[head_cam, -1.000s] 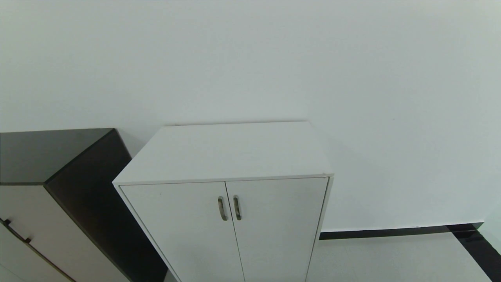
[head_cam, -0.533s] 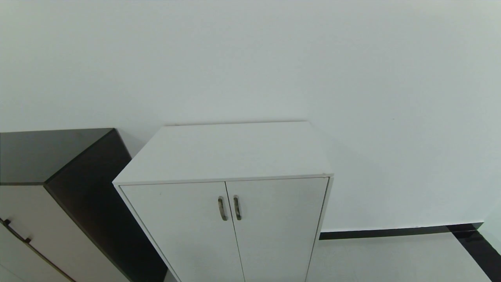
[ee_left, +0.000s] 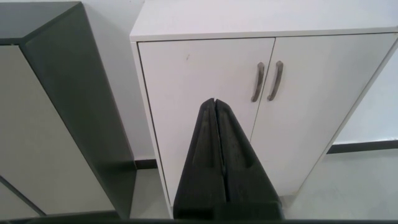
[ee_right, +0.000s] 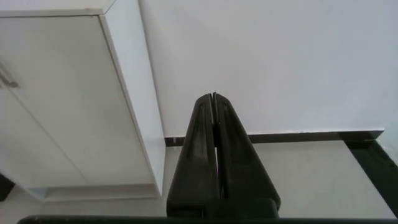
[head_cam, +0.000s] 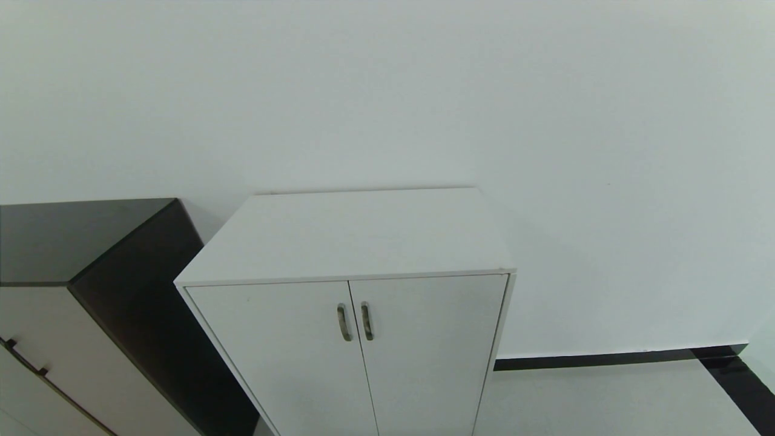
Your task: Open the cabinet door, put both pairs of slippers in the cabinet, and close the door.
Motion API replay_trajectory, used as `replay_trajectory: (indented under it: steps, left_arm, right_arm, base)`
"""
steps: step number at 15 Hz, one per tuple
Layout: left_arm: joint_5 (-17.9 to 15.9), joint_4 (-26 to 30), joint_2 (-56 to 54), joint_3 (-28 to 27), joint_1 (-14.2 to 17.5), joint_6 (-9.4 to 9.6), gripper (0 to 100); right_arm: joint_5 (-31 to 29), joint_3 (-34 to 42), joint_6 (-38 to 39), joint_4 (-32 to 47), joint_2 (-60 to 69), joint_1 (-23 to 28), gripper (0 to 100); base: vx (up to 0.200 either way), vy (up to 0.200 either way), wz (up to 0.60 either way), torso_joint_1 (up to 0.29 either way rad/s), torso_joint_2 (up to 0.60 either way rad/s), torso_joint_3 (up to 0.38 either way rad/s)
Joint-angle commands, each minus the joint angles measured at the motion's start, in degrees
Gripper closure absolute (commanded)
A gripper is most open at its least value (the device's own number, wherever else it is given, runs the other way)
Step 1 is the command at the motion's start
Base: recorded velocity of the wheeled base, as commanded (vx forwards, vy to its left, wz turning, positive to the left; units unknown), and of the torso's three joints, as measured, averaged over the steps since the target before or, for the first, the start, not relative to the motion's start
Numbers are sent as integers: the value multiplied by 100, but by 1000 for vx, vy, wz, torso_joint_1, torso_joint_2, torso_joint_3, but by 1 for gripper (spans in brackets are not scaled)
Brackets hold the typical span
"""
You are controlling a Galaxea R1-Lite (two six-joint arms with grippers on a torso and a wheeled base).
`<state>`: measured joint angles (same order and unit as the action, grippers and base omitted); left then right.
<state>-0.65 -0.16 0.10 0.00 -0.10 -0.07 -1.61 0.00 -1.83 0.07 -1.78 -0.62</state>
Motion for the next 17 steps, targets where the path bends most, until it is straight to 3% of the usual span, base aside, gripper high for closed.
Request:
replay_trajectory:
  steps: [1, 17]
  left_arm:
    - [3, -2, -1, 0, 1, -1, 100]
    - [12, -2, -1, 0, -8, -1, 100]
  right_arm:
    - [3, 0, 33, 10, 178, 45, 100]
    - [3, 0, 113, 1, 178, 45, 100]
  base:
    - [0, 0, 0, 0, 0, 0]
    - [0, 0, 0, 0, 0, 0]
